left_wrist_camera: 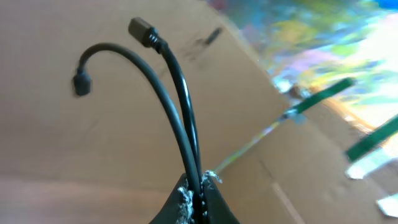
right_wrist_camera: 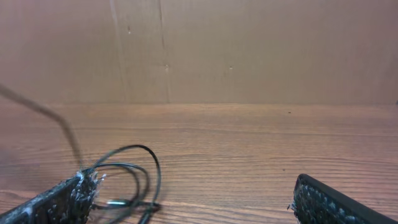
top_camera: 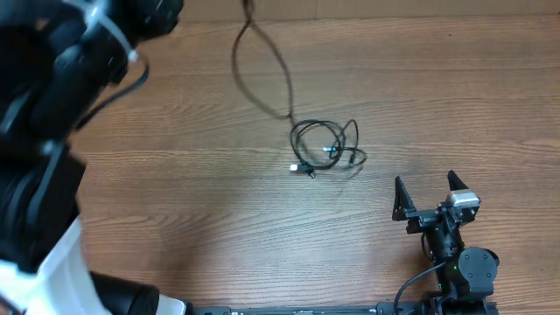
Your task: Untangle cables
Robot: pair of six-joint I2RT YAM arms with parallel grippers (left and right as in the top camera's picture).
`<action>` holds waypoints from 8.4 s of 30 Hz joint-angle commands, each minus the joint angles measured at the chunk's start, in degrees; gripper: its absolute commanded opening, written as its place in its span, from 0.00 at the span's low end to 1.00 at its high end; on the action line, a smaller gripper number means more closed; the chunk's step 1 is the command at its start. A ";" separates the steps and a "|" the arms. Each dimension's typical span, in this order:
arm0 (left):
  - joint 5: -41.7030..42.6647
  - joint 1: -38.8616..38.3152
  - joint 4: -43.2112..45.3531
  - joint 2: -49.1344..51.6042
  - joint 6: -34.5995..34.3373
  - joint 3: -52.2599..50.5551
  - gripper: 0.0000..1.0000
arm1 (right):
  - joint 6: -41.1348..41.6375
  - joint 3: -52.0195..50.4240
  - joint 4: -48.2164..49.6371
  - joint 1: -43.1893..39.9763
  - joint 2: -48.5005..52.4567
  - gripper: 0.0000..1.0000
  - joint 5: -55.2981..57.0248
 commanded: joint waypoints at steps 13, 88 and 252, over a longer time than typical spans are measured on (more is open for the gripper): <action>-35.15 0.09 -36.35 10.91 7.32 -2.03 0.04 | -0.31 -0.57 0.22 -0.11 -0.46 1.00 0.52; -8.70 -3.19 1.68 28.22 55.30 -66.36 0.53 | -0.31 -0.57 0.22 -0.11 -0.46 1.00 0.52; -14.45 34.73 -7.37 40.09 19.76 -50.86 0.04 | -0.31 -0.57 0.22 -0.11 -0.46 1.00 0.50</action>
